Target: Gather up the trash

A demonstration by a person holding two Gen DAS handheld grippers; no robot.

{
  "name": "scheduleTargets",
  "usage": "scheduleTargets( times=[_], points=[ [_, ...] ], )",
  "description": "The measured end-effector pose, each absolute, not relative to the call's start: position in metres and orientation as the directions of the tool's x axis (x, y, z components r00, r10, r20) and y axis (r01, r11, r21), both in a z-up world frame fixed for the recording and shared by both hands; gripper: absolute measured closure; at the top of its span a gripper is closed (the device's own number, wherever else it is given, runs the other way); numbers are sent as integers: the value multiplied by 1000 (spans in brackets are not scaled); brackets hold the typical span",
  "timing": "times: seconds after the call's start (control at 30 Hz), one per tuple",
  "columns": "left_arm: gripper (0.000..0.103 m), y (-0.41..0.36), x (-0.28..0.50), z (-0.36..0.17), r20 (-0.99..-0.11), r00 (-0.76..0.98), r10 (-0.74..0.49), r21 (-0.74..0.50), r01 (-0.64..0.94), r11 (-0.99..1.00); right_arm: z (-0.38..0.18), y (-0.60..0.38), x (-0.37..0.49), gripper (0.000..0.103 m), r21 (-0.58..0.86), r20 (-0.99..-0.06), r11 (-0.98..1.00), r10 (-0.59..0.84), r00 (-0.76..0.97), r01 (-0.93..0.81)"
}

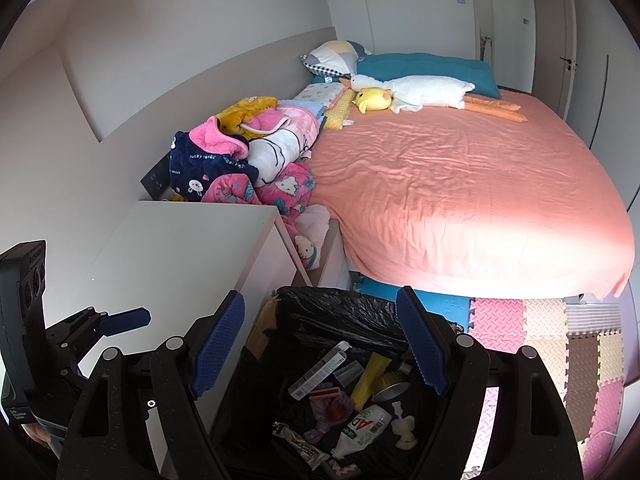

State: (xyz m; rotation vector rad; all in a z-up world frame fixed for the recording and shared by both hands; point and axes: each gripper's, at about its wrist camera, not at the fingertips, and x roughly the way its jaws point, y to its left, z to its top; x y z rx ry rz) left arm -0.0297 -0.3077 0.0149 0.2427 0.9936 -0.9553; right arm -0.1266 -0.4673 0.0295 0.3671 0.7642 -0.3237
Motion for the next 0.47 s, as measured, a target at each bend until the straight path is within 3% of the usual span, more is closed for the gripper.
scheduleTargets(
  times=[0.47],
  points=[
    [7,-310,-35,10,-826,212,-522,-183,776,604,27,-470,-131,25,202,-720,888,-152,678,414]
  ],
)
